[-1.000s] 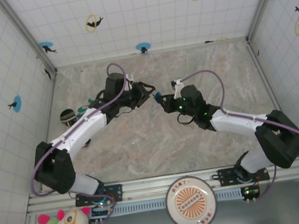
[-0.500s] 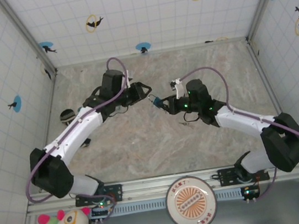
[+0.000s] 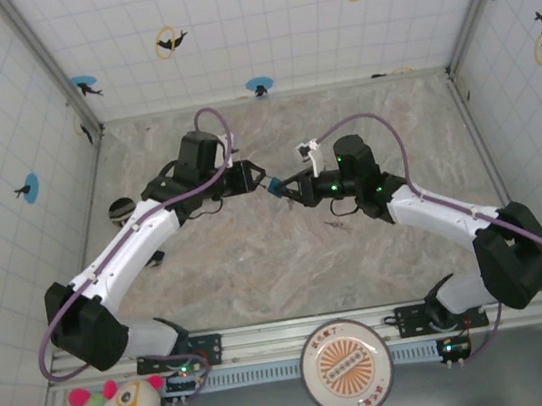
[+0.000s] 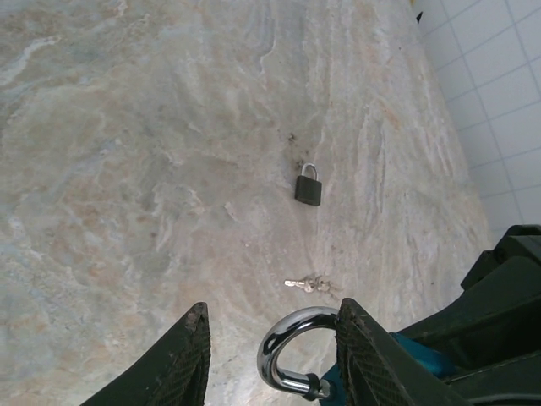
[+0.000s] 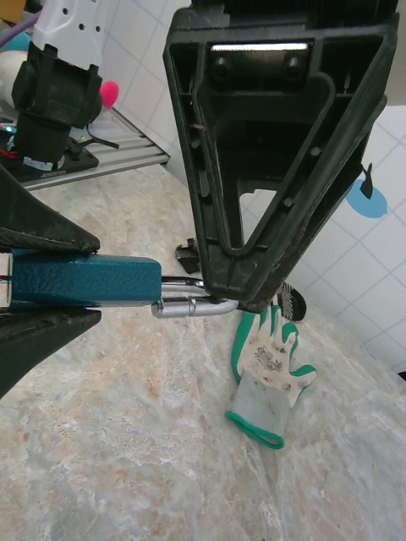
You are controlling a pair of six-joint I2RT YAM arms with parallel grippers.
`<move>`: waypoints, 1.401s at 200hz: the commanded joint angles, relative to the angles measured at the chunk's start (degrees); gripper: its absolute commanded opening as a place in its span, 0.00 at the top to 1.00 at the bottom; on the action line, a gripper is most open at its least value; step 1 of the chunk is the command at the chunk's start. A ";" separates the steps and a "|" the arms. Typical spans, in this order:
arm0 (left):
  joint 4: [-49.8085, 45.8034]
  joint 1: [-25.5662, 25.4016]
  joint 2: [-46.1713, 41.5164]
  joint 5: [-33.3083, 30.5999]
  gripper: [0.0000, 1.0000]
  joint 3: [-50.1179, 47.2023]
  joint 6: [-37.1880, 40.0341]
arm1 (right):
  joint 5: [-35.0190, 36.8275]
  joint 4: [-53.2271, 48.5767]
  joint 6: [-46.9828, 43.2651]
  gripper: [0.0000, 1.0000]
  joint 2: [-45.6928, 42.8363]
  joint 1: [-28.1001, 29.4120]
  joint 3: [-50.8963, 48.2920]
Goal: Unlock with the key
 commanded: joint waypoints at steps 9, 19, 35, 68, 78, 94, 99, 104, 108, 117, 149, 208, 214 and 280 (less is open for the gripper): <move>-1.82 0.35 0.61 -1.30 0.60 1.27 2.23 | -2.19 1.03 -2.58 1.00 -1.16 0.18 2.51; -1.83 0.41 1.01 -1.27 0.62 1.27 2.31 | -1.92 0.45 -3.17 1.00 -1.74 0.27 2.44; -1.89 0.40 1.61 -1.20 0.65 1.23 2.48 | -1.39 -1.02 -4.78 1.00 -2.78 0.40 2.24; -2.77 0.34 2.80 -0.62 0.77 1.25 3.12 | 1.66 -2.83 -8.10 1.00 -5.89 0.53 1.30; -3.29 0.35 3.15 -0.47 0.80 1.21 3.46 | 2.90 -3.85 -9.33 1.00 -6.68 0.46 1.18; -3.69 0.37 3.24 -0.42 0.84 1.24 3.64 | 4.41 -4.78 -10.65 1.00 -7.73 0.32 0.92; -3.73 0.34 3.31 -0.51 0.86 1.27 3.80 | 4.90 -4.88 -10.74 1.00 -7.90 0.31 0.78; -3.89 0.40 3.31 -0.51 0.88 1.21 3.81 | 5.52 -5.13 -10.83 1.00 -8.03 0.29 0.73; -3.84 0.40 3.27 -0.44 0.88 1.09 3.76 | 6.09 -5.24 -10.90 1.00 -8.07 0.27 0.72; -3.82 0.36 3.22 -0.17 0.90 1.27 3.80 | 7.58 -5.85 -11.03 1.00 -8.22 0.10 0.73; -3.30 0.35 2.01 -0.41 0.91 1.10 2.88 | 11.28 -5.10 -9.74 1.00 -8.07 -0.41 0.16; -0.19 1.11 -4.09 -8.15 0.72 -3.83 -3.00 | 15.41 1.96 -1.72 1.00 -4.18 -0.87 -2.76; 0.28 1.16 -4.86 -8.82 0.71 -4.15 -3.56 | 15.73 2.77 -0.95 1.00 -3.53 -0.83 -2.96; 6.80 1.33 -10.04 -8.80 0.59 -9.18 -7.66 | 19.63 13.36 5.80 1.00 7.60 2.61 -2.98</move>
